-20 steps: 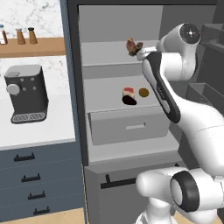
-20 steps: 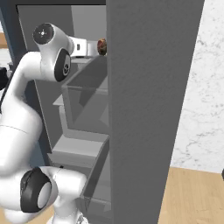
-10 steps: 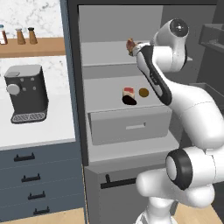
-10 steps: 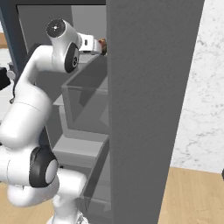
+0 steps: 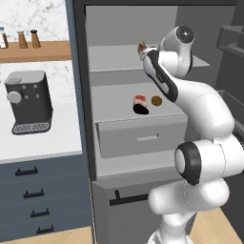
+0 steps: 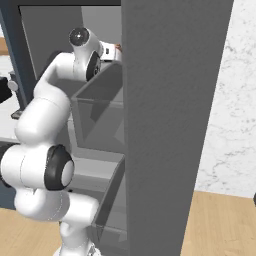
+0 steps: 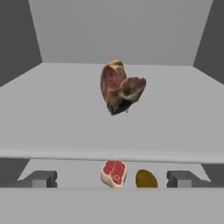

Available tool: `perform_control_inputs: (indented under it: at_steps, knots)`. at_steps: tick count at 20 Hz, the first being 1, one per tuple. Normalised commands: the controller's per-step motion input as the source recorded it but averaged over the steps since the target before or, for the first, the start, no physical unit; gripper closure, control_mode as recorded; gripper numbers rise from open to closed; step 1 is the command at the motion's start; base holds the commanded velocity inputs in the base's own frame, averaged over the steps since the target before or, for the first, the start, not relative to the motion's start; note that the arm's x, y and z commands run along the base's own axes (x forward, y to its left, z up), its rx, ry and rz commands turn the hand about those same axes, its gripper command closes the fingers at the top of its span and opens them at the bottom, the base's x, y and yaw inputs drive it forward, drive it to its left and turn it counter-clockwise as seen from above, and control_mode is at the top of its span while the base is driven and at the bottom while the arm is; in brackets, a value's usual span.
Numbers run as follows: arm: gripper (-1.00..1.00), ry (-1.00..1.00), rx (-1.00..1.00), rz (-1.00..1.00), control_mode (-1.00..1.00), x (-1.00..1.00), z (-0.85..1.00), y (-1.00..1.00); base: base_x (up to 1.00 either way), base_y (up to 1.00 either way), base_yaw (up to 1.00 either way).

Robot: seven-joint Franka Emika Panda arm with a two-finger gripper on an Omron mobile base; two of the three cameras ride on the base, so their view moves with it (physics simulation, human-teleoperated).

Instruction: Place one avocado and one steak in each tupperware on the nearby counter, to pack two identical lunches.

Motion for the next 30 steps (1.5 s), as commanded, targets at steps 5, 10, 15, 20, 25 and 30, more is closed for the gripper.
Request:
perform_control_inputs:
  at_steps: [5,10,15,20,25,30]
  knots:
    - [-1.0,0.0,0.0,0.0,-1.0,0.6,0.0,0.0,0.0,0.0,0.0]
    - [-1.0,0.0,0.0,0.0,-1.0,0.5,0.0,0.0,0.0,0.0,0.0]
    - [-1.0,0.0,0.0,0.0,-1.0,0.39,-0.01,0.0,0.0,0.0,0.0]
    - [-1.0,0.0,0.0,0.0,-1.0,0.29,-0.05,-0.05,0.0,0.0,0.0]
    - [-1.0,0.0,0.0,-0.01,-1.0,0.29,-0.14,-0.04,0.0,0.0,0.0]
    - [-1.0,0.02,0.0,-0.02,-1.0,0.34,-0.2,-0.01,0.0,0.0,0.0]
